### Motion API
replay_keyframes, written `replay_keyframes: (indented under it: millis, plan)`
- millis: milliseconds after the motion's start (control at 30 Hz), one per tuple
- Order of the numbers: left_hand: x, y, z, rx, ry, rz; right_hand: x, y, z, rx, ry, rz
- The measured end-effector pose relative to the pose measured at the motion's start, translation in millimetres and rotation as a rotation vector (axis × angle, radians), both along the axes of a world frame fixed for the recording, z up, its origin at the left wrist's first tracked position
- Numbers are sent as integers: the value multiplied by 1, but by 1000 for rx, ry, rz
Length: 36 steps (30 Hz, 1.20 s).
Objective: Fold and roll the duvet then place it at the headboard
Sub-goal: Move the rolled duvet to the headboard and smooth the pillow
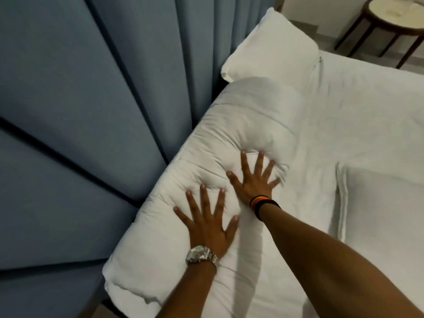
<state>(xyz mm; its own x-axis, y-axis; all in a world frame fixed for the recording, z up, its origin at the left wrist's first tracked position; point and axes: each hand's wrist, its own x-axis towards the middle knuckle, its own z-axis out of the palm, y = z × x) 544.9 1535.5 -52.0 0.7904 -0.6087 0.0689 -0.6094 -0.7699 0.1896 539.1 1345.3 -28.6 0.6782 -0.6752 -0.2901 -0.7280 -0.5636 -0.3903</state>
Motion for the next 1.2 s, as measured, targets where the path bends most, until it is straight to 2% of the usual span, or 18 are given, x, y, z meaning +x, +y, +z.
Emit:
replay_keyframes:
  millis: [100, 167, 233, 333, 400, 467, 567, 667, 800, 933, 1100, 1200]
  plan:
    - [-9, 2, 23, 53, 40, 5, -36, -8, 27, 80, -131, 77]
    - [-23, -4, 47, 51, 63, 32, -88, -10, 47, 94, -269, 33]
    - [-55, -22, 74, 23, 87, -18, -161, -19, 62, 64, -351, -107]
    - [-124, -69, 104, -14, 162, -193, -286, -53, 71, -28, -330, -363]
    - [-181, -104, 106, -6, 325, -229, -375, -80, 70, -111, -277, -544]
    - [-228, -132, 94, 8, 613, -140, -453, -101, 64, -102, -208, -703]
    - [-287, -163, 73, 26, 994, 9, -549, -121, 52, 124, -134, -937]
    - [-319, -171, 54, 35, 1166, 49, -595, -127, 34, 388, -215, -992]
    - [-335, -176, 36, -90, 1167, 118, -612, -138, 15, 522, -363, -1068]
    - [-354, -190, 61, -323, 1082, 102, -607, -140, 27, 545, -580, -1110]
    - [-338, -216, 150, -533, 854, -21, -566, -135, 88, 437, -847, -1082]
    - [-282, -214, 226, -667, 683, -74, -511, -133, 137, 411, -966, -961]
